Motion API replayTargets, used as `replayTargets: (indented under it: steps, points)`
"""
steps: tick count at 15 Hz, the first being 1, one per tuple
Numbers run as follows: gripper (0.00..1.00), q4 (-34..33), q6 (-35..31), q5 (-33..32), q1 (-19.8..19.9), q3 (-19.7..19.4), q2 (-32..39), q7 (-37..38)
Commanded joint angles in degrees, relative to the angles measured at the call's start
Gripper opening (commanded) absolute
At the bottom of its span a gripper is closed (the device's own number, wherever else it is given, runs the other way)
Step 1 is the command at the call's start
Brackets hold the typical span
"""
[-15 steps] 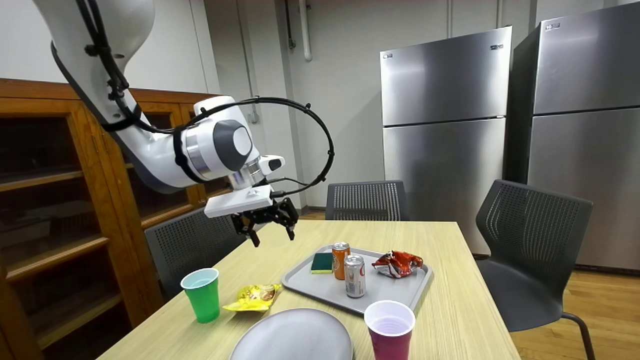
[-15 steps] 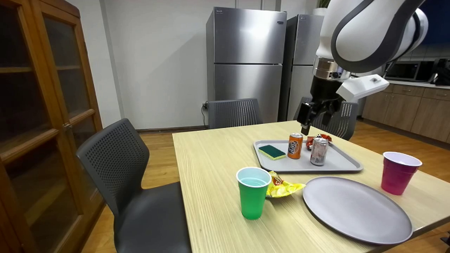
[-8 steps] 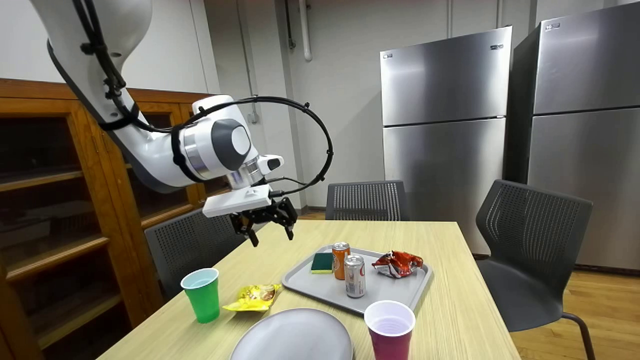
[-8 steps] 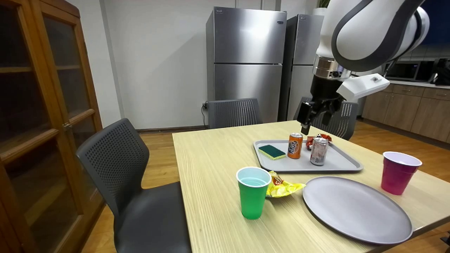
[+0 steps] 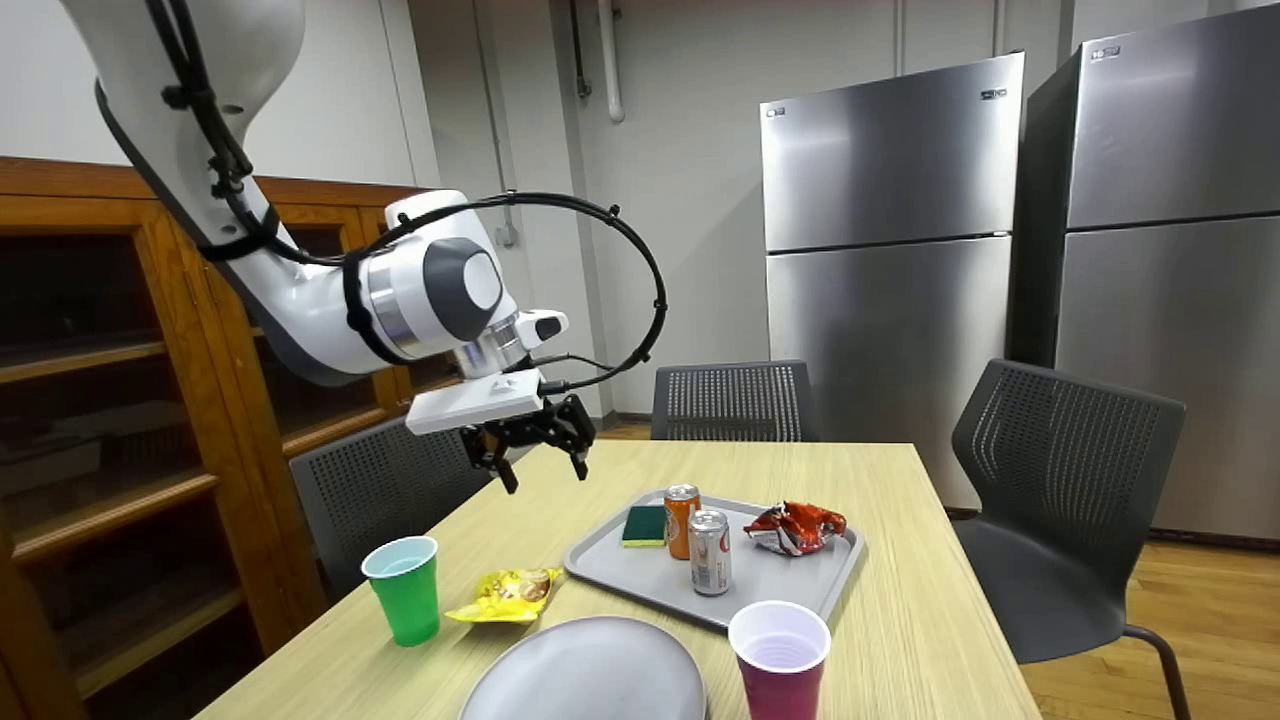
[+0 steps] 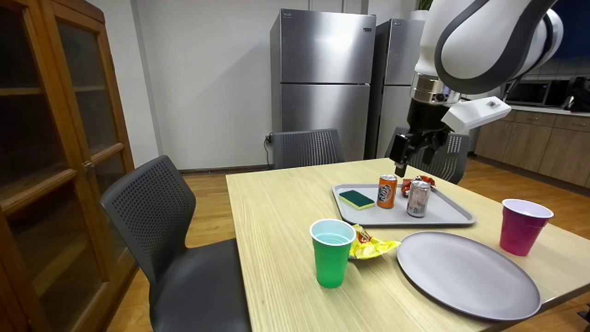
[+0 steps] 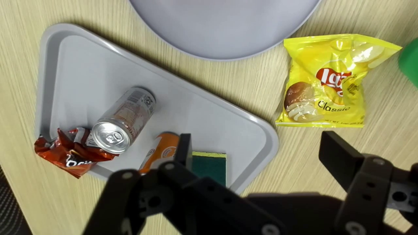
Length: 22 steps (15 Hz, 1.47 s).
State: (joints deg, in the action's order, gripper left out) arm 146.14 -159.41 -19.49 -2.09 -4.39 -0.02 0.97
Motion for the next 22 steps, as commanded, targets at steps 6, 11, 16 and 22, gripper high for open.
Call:
replayTargets:
  steps: [6, 11, 16, 22]
  points:
    - [1.0, -6.31, -1.0, 3.51, 5.1, -1.65, 4.69, -1.01]
    - [1.0, -11.95, -2.64, 10.24, 7.03, -2.6, 11.23, -0.7]
    - [1.0, -18.78, -1.55, 14.22, 7.64, -2.92, 17.86, 0.15]
    - [1.0, -25.62, 0.45, 17.27, 8.14, -3.32, 23.62, 0.86]
